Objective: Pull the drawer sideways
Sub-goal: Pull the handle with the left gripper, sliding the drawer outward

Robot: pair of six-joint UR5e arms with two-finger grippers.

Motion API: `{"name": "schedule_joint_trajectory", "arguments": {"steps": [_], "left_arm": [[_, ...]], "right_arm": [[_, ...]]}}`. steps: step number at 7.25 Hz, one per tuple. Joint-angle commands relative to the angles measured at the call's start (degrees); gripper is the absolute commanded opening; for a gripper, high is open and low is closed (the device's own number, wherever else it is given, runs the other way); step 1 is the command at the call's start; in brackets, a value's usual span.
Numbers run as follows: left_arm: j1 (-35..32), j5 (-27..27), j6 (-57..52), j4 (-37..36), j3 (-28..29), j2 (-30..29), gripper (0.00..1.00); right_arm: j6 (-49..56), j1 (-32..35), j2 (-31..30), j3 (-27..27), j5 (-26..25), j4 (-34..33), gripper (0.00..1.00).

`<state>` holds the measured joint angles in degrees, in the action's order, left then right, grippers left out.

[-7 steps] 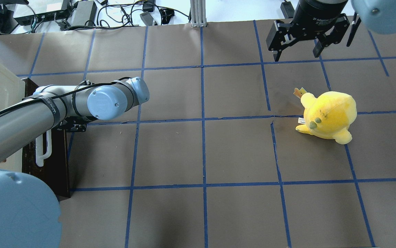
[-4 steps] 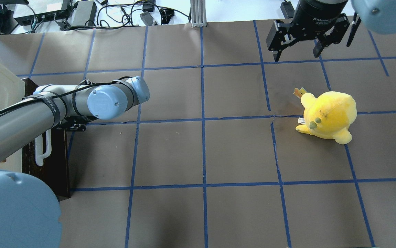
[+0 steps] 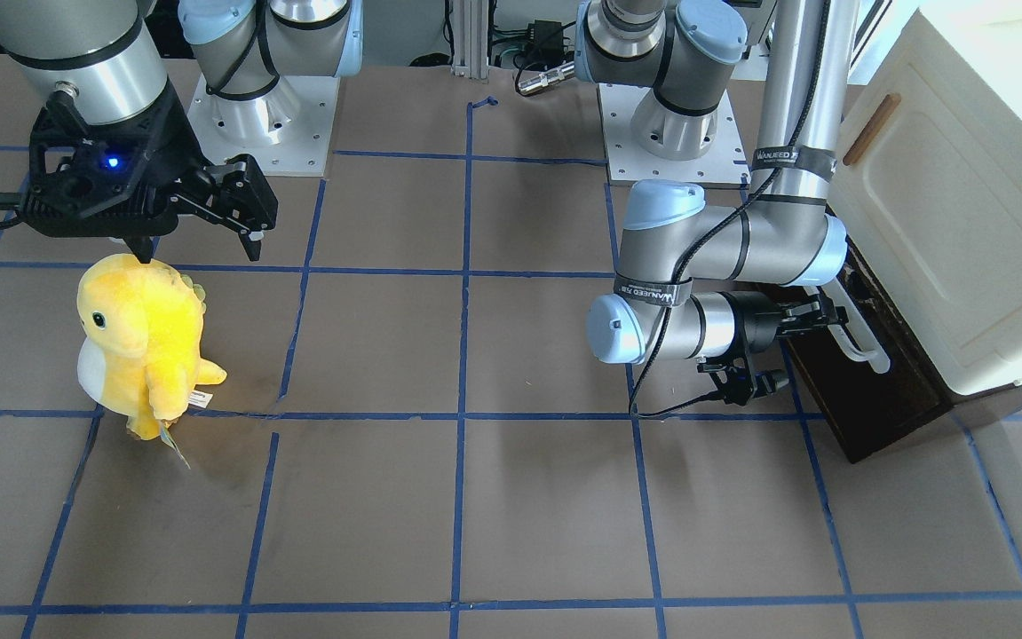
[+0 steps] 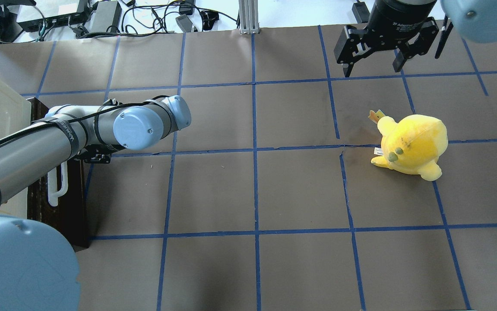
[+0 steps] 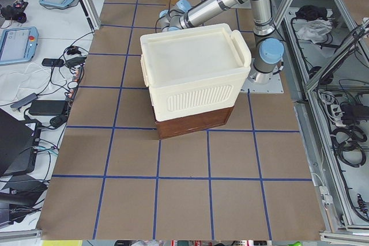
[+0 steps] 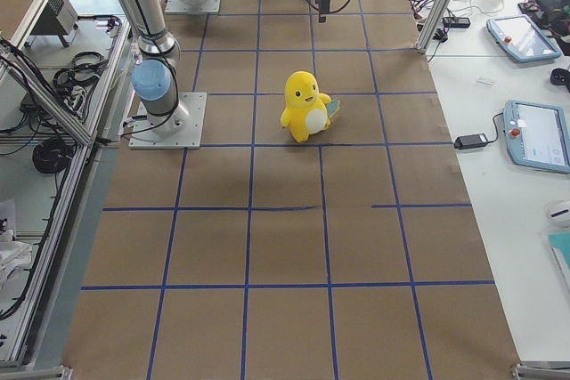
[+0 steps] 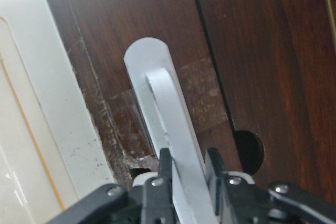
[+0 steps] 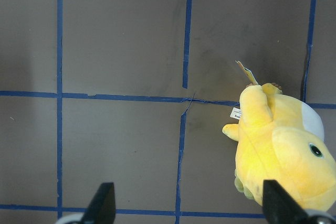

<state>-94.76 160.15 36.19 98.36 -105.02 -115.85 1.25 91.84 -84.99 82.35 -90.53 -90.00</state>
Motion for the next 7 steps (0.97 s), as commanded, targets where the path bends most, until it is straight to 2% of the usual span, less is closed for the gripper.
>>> {"name": "schedule_joint_trajectory", "arguments": {"steps": [1, 7], "left_arm": [[-0.7, -0.7, 0.0, 0.1, 0.3, -0.1, 0.26], [-4.1, -4.3, -0.2, 0.1, 3.4, -1.1, 0.26]], "right_arm": [[0.0, 0.0, 0.0, 0.0, 0.0, 0.0, 1.0], [0.0, 0.0, 0.0, 0.0, 0.0, 0.0, 1.0]]}}
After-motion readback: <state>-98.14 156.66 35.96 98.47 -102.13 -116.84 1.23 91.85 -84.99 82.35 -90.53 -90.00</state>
